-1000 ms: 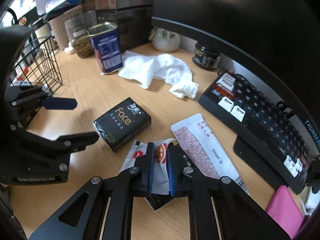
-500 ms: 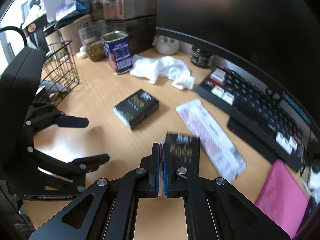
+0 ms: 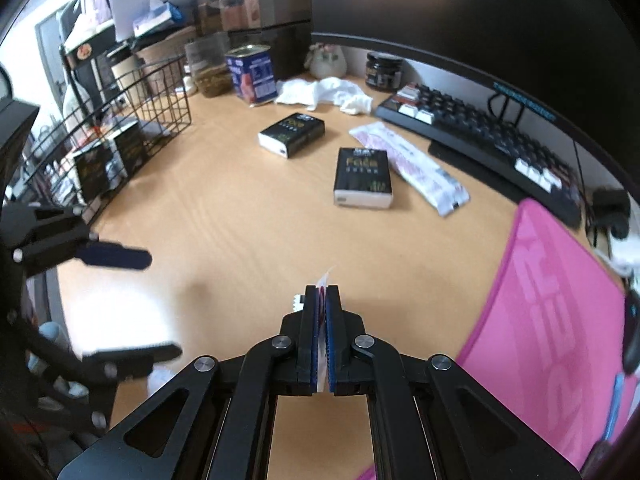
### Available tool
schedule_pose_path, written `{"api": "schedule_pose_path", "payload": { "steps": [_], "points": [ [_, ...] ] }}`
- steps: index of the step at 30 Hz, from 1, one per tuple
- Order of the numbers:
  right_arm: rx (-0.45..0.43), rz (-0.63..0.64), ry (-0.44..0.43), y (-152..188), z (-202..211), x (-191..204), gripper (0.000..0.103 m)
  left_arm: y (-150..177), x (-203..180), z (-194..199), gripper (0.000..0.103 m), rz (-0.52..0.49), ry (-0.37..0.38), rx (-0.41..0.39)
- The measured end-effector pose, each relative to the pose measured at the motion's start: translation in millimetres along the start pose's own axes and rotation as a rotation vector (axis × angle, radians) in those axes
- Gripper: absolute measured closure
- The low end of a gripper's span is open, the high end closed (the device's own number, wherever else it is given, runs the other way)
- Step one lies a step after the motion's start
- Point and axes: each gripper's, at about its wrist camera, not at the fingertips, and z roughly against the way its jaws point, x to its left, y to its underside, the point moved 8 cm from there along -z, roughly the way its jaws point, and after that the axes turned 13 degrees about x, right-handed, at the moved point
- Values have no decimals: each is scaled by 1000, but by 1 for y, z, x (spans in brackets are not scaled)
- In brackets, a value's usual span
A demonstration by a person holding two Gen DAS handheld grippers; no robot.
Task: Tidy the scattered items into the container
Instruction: 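Grasp the white red-logo snack packet with the left tool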
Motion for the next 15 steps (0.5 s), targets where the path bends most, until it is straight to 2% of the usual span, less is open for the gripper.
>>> {"api": "schedule_pose_path", "payload": {
  "steps": [5, 8, 9, 15],
  "points": [
    [-15, 3, -17, 21, 9, 13, 101, 12, -10, -4, 30, -8, -18, 4],
    [-22, -1, -31, 28, 12, 17, 101, 14, -8, -6, 22, 14, 0, -7],
    [-23, -2, -34, 30, 12, 17, 101, 13, -7, -7, 22, 20, 7, -11],
    [-24, -19, -45, 30, 7, 13, 100, 13, -20, -5, 22, 18, 163, 1]
  ]
}}
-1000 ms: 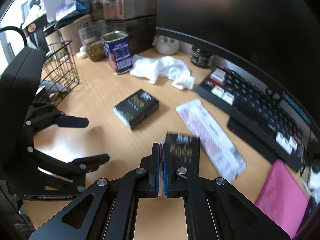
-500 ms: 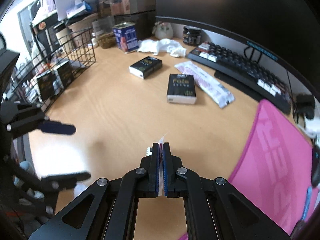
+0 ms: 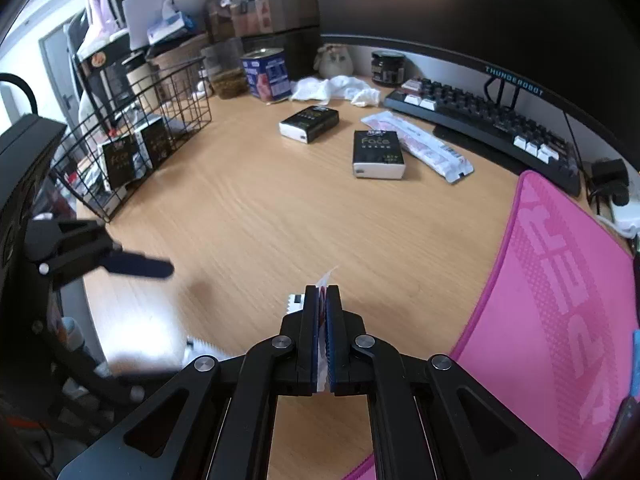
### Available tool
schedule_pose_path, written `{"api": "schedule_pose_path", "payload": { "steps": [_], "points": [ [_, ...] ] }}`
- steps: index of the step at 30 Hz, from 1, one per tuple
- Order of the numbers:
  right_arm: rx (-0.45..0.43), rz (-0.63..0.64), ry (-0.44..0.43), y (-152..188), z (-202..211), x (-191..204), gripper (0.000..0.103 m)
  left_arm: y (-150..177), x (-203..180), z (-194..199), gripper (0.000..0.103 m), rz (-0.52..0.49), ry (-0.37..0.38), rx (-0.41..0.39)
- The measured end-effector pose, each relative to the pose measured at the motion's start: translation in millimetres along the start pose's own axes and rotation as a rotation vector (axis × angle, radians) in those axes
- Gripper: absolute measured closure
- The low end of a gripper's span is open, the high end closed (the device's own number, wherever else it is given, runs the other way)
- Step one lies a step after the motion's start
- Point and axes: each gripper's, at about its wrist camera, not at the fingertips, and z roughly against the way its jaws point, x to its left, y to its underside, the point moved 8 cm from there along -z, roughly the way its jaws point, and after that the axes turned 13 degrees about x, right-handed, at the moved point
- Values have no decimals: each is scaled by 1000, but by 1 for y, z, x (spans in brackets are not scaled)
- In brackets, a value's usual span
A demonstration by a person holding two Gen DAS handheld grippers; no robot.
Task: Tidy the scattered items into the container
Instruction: 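Grasp the white red-logo snack packet with the left tool, then carry both packets to the wire basket and open both tools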
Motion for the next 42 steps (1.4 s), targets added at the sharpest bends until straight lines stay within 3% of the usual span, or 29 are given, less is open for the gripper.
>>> {"api": "schedule_pose_path", "payload": {
  "steps": [8, 15, 19, 21, 23, 24, 26, 35, 42],
  "points": [
    [-5, 4, -6, -1, -4, 1, 100, 5, -18, 1, 21, -11, -35, 16],
    [-15, 2, -4, 2, -4, -1, 100, 2, -19, -17, 16, 41, 36, 44],
    [-14, 1, -7, 4, -6, -3, 100, -4, -13, -21, 15, 49, -27, 34],
    [-13, -3, -10, 5, -7, -5, 100, -6, -12, -22, 22, 37, -55, 23],
    [-13, -7, -11, 5, -9, -7, 99, -10, -12, -18, 51, 26, -66, 6],
    [-12, -9, -10, 5, -10, -8, 99, -11, -11, -18, 54, 31, -55, 11],
    [-9, -8, -9, 5, -12, -8, 99, -15, -7, -16, 71, 32, -25, 13],
    [-11, 17, 3, 1, -11, -1, 99, -21, 11, 2, 76, 37, -68, -45],
    [-31, 86, 4, -22, -1, 27, 100, -29, 51, 41, 76, 109, -102, -132]
  ]
}}
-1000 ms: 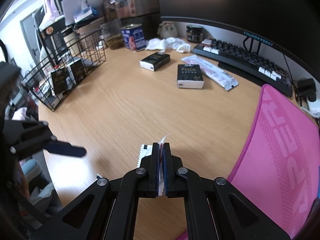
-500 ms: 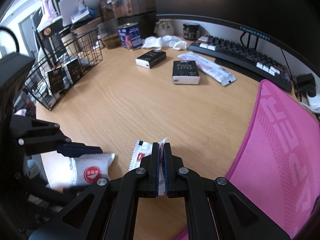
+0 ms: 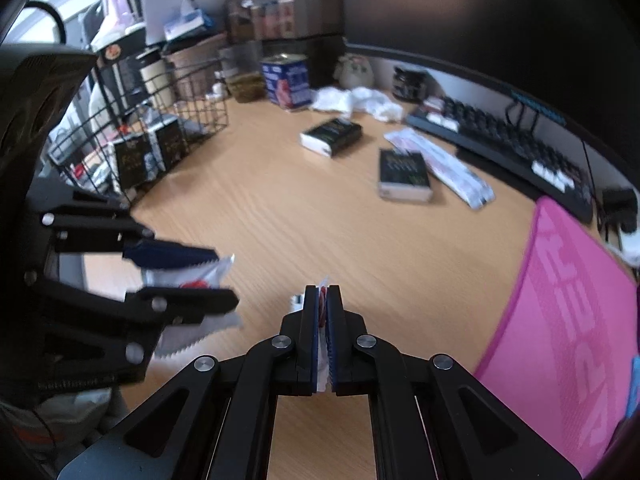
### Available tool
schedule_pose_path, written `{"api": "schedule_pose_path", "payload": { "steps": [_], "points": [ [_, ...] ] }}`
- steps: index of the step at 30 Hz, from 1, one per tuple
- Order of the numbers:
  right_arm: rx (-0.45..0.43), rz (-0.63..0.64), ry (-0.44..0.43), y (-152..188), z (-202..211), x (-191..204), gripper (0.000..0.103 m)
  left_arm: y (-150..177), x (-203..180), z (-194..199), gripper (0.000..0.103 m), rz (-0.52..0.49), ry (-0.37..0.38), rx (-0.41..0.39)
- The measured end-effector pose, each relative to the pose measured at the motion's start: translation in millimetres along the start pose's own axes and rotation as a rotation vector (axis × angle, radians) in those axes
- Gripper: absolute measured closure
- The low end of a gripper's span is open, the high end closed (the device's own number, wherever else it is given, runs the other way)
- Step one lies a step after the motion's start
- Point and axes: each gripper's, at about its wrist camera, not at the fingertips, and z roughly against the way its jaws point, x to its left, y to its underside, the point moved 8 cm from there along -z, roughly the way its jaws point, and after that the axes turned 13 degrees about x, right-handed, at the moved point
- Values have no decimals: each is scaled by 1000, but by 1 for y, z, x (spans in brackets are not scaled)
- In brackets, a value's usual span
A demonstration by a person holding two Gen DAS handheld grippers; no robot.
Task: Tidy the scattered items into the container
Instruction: 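Carry both packets to the wire basket and open both tools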
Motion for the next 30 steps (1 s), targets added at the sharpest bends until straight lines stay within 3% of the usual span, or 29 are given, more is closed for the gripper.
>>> {"api": "schedule_pose_path", "payload": {
  "steps": [7, 11, 17, 22, 24, 26, 30],
  "points": [
    [-77, 108, -6, -67, 29, 48, 100, -14, 84, 65, 76, 130, -63, -144],
    [-148, 227, -18, -125, 48, 110, 100, 2, 159, 96, 76, 274, -141, -196],
    [-218, 350, -146, -197, 51, 208, 100, 34, 242, 105, 76, 432, -206, -175],
    [-196, 399, -234, -215, 22, 259, 100, 52, 278, 86, 76, 490, -214, -126],
    [-191, 399, -238, -215, 9, 263, 99, 57, 284, 81, 71, 488, -264, -105],
    [-174, 399, -200, -213, -4, 262, 98, 61, 287, 78, 45, 505, -290, -105],
    [-158, 372, -204, -212, -13, 251, 97, 60, 282, 72, 43, 485, -248, -106]
  ]
}}
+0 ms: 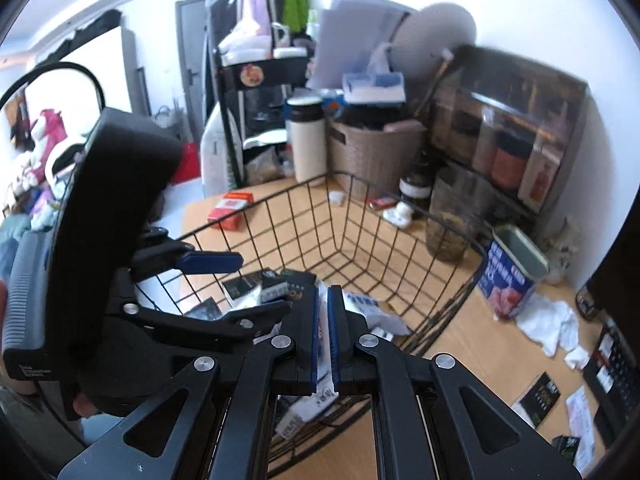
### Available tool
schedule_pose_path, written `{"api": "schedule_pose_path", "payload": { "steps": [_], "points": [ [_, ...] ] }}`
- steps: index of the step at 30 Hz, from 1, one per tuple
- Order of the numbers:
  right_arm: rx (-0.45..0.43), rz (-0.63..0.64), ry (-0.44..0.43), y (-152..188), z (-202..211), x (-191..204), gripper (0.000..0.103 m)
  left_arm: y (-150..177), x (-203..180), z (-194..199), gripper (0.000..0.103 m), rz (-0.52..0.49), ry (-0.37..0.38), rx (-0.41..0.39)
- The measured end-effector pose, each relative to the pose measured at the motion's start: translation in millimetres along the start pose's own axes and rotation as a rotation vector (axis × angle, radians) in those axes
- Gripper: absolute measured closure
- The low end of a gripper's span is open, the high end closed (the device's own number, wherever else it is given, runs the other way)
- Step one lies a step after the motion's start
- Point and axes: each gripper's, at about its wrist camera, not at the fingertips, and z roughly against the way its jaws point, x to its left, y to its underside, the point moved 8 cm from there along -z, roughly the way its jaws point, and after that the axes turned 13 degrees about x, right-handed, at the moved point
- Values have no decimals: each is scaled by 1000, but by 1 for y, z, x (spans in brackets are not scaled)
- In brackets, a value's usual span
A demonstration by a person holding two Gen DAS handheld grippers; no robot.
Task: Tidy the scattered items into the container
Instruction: 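Carry both packets to the wire basket and open both tools, then return both tools to the desk toward the Face packs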
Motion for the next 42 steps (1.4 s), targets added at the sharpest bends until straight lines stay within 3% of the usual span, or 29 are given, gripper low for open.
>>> {"api": "schedule_pose_path", "payload": {
  "steps": [13, 16, 21, 24, 29, 35, 42],
  "points": [
    [19, 8, 0, 2, -5, -3, 93, 1, -11, -9, 43, -14, 6, 24],
    [14, 10, -3, 2, -3, -2, 86, 1, -13, -8, 43, -22, -5, 23],
    [4, -8, -27, 0, 3, -5, 62, -1, -9, 2, 39, -11, -7, 3],
    [-17, -25, -31, -3, 11, -10, 57, -2, -4, 9, 36, 6, -12, -14],
    [-30, -30, -25, -4, 24, -13, 56, -3, -10, 18, 36, 4, 8, -25],
    [-13, -63, 56, 32, 49, -48, 56, -8, -74, 27, 36, -92, 97, -30],
    [14, -227, 196, 101, 88, -148, 56, -17, -182, 21, 34, -243, 168, -20]
  ]
}}
